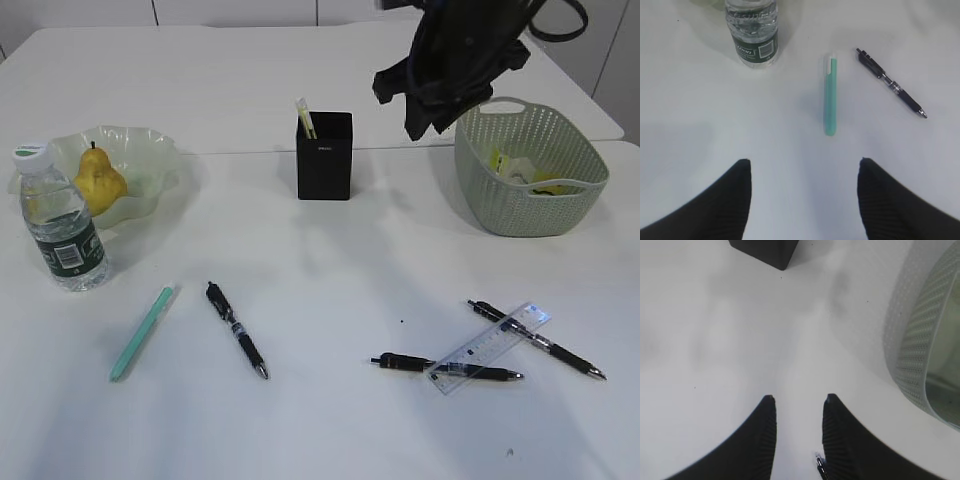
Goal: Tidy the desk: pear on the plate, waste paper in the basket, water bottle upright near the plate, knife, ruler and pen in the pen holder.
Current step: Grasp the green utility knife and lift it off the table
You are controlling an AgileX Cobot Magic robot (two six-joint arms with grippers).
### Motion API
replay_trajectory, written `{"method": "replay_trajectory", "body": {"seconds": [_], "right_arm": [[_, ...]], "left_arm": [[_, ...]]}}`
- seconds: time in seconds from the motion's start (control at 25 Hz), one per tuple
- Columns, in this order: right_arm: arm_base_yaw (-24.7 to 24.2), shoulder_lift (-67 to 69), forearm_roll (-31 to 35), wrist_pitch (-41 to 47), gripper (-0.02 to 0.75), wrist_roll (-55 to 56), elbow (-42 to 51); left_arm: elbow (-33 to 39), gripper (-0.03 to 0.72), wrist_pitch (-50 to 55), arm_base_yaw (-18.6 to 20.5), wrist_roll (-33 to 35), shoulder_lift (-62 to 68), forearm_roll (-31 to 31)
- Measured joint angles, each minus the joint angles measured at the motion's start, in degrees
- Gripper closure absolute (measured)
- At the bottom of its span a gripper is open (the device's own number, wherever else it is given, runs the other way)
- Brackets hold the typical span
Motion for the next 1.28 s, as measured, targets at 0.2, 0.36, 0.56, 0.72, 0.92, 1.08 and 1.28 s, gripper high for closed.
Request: {"method": "replay_trajectory", "body": {"seconds": [0.2,0.36,0.56,0.72,0.92,1.08,1.28], "right_arm": [[0.0,-2.6,-0.1,-1.5,0.471,1.3,3.2],[0.0,-8.8,-0.1,-8.7,0.471,2.2,13.1],[0.0,-20.0,-0.8,-19.5,0.472,2.3,28.3],[0.0,-27.7,-1.7,-26.7,0.472,2.3,37.5],[0.0,-34.9,-1.8,-33.8,0.473,2.3,47.1],[0.0,-40.1,-2.0,-35.7,0.473,2.3,53.0],[0.0,-45.4,-2.1,-35.9,0.473,2.3,56.8]], "left_arm": [[0.0,0.222,-0.1,0.0,0.0,0.0,0.0],[0.0,0.222,0.7,0.0,0.0,0.0,-0.2],[0.0,0.222,0.8,0.0,0.5,0.0,-0.4],[0.0,0.222,0.8,0.0,2.3,0.1,-3.4],[0.0,0.222,0.9,0.0,3.5,2.9,-6.5],[-0.1,0.222,1.5,0.0,4.6,5.8,-6.8],[-0.9,0.222,2.3,0.0,6.1,9.9,-6.8]]}}
